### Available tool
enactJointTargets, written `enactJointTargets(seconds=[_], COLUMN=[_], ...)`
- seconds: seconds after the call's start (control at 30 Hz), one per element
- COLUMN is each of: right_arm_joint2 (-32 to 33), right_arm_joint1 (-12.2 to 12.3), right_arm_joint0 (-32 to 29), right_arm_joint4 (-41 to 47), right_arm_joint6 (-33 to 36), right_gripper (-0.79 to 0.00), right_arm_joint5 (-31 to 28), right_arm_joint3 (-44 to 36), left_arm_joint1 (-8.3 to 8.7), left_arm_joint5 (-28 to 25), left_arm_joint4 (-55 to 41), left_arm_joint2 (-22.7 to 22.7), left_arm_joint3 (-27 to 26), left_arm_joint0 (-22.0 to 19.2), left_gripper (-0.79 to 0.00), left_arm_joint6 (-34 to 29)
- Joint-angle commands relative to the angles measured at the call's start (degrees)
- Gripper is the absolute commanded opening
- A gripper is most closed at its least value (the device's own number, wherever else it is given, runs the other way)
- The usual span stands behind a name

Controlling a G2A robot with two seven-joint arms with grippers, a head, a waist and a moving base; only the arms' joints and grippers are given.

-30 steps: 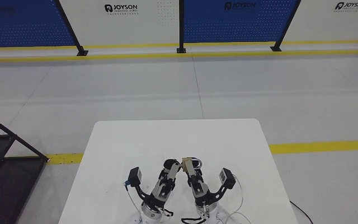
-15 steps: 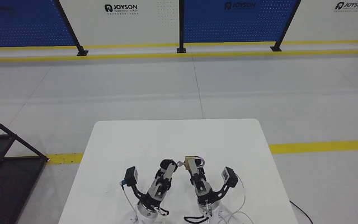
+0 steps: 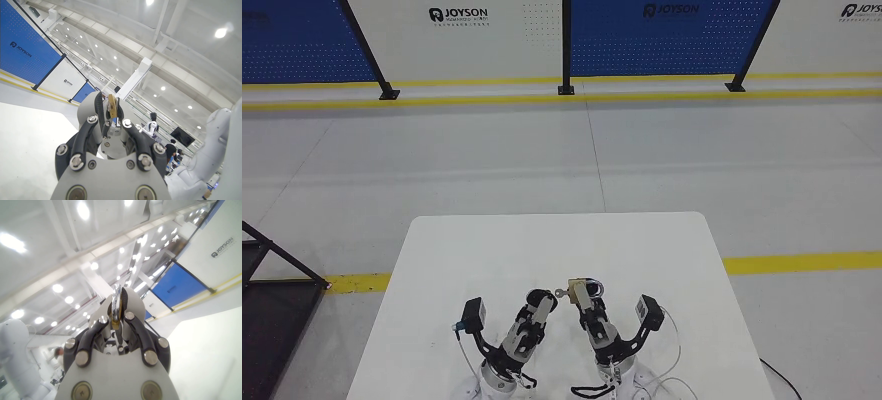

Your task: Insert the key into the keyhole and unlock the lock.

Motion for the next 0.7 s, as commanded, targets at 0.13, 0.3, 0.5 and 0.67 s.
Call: enactJointTargets(seconds=[0.13, 0.3, 0.5, 0.67], right_arm_joint2=[-0.03, 0.01, 0.11, 0.20], right_arm_joint1=[0.02, 0.01, 0.06, 0.15], right_arm_joint0=[-0.10, -0.25, -0.30, -0.43], right_arm_joint4=[0.11, -0.01, 0.11, 0.17], right_arm_joint6=[1.66, 2.20, 3.53, 4.88], right_gripper=[-0.785, -0.785, -0.785, -0.785], right_arm_joint5=[0.41, 0.63, 0.95, 1.28], right_arm_joint3=[-0.26, -0.53, -0.60, -1.03], left_arm_joint1=[-0.09, -0.17, -0.19, -0.23], left_arm_joint5=[0.82, 1.51, 2.74, 3.27], left_arm_joint4=[-0.37, -0.42, 1.64, 3.54], left_arm_joint2=[0.17, 0.29, -0.06, -0.20], left_arm_joint3=[-0.15, -0.08, -0.20, -0.01], left_arm_joint0=[-0.33, -0.52, -0.57, -0.39], left_gripper=[-0.665, -0.785, -0.785, -0.785], left_arm_joint6=[-0.61, -0.78, -0.39, 0.96])
